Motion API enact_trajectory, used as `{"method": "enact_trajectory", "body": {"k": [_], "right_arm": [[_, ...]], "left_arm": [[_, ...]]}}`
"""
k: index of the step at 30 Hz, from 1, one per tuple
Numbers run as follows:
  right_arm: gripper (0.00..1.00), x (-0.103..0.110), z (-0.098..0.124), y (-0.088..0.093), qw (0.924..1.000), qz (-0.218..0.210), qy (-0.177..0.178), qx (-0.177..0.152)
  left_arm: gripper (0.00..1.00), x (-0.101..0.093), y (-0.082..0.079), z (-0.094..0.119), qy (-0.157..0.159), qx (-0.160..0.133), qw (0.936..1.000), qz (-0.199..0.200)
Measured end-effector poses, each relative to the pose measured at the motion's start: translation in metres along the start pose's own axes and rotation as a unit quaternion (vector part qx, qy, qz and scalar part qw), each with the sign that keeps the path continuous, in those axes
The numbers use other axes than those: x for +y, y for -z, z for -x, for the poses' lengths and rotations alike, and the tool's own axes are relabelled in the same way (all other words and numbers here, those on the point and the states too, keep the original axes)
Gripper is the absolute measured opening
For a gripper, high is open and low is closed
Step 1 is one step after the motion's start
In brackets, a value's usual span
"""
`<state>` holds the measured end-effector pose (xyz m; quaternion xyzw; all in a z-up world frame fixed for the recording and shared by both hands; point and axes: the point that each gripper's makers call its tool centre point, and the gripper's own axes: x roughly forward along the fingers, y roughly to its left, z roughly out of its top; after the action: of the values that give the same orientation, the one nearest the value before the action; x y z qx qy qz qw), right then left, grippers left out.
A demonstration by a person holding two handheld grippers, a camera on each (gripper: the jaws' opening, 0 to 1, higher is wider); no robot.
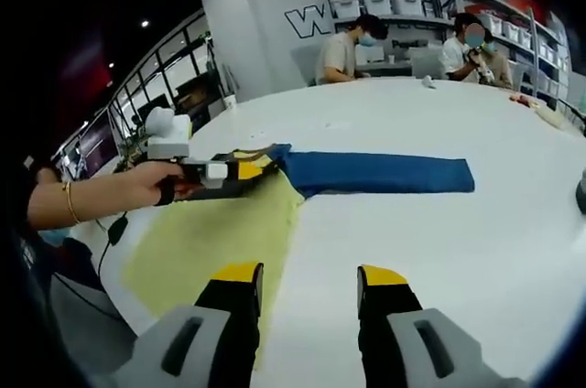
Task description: Fold the garment on the visible template until the final outline fits inside the template.
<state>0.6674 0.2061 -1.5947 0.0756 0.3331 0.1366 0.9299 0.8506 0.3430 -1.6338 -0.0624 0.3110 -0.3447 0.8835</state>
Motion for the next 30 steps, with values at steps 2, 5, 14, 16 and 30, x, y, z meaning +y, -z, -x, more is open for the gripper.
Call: {"method": "enact_trajectory", "body": {"k": [2,5,14,16,30], "right_arm": [[0.38,-0.001,0.000,0.002,1.0000,-0.003,0.001,0.001],[0.39,-0.003,-0.001,0.003,1.0000,-0.002,-0.001,0.003],[0.39,-0.023,-0.001,-0.006,0.9998,0.016,0.003,0.007],[0.39,-0.025,0.000,-0.009,0.9998,0.020,0.003,0.006],[0.39,-0.047,-0.003,-0.039,0.9993,0.032,0.013,-0.017]], "left_arm": [[0.00,-0.001,-0.001,-0.001,-0.004,-0.010,0.9999,-0.008],[0.00,0.004,-0.010,0.000,-0.021,-0.039,0.9986,-0.029],[0.16,0.004,-0.034,0.033,-0.023,-0.069,0.9922,-0.101],[0.22,0.006,-0.040,0.045,-0.023,-0.079,0.9907,-0.109],[0.64,0.018,-0.030,0.138,-0.025,-0.109,0.9873,-0.113]]}}
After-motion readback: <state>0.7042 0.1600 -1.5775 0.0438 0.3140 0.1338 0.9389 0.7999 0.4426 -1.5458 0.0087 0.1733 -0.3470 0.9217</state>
